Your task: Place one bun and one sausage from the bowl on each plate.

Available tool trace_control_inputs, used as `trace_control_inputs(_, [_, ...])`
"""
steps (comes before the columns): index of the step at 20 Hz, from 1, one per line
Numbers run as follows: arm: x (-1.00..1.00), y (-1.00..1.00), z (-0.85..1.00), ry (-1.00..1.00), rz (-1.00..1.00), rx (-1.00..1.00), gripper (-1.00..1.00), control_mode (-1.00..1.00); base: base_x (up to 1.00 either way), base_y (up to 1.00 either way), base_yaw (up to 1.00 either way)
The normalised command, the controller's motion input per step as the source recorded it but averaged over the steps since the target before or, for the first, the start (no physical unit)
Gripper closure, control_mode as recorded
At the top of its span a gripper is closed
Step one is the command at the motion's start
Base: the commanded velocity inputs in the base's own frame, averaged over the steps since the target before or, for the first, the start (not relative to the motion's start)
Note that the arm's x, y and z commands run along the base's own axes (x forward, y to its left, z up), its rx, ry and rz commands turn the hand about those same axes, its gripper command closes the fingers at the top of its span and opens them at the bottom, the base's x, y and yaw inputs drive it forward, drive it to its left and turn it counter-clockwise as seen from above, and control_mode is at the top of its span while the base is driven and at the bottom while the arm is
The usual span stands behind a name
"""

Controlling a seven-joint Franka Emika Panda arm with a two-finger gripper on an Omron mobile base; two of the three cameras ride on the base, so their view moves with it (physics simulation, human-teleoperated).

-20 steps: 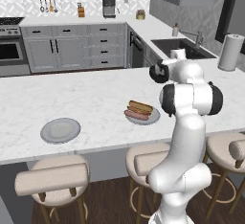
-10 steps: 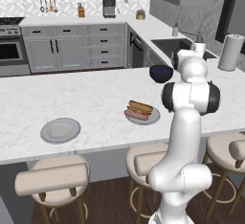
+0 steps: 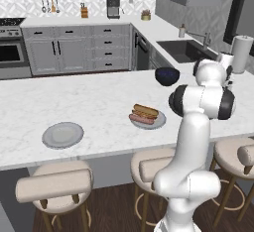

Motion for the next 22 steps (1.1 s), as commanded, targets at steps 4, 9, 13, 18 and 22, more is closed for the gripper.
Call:
trace_control_inputs(4, [-0.44, 0.67, -0.02, -0.26, -0.04, -0.13, -1.00, -1.00, 0.00, 0.00, 0.00])
trace_control_inputs(9, [-0.15, 0.37, -0.02, -0.06, 0.03, -0.07, -1.00, -1.00, 0.00, 0.00, 0.00])
trace_control_inputs(13, [0.38, -0.29, 0.00, 0.06, -0.02, 0.02, -1.00, -1.00, 0.00, 0.00, 0.00])
trace_control_inputs(18, [0.60, -0.23, 0.19, 0.16, -0.03, 0.03, -1.00, -1.00, 0.00, 0.00, 0.00])
trace_control_inputs(22, [0.30, -0.43, 0.14, 0.11, -0.03, 0.06, -1.00, -1.00, 0.00, 0.00, 0.00])
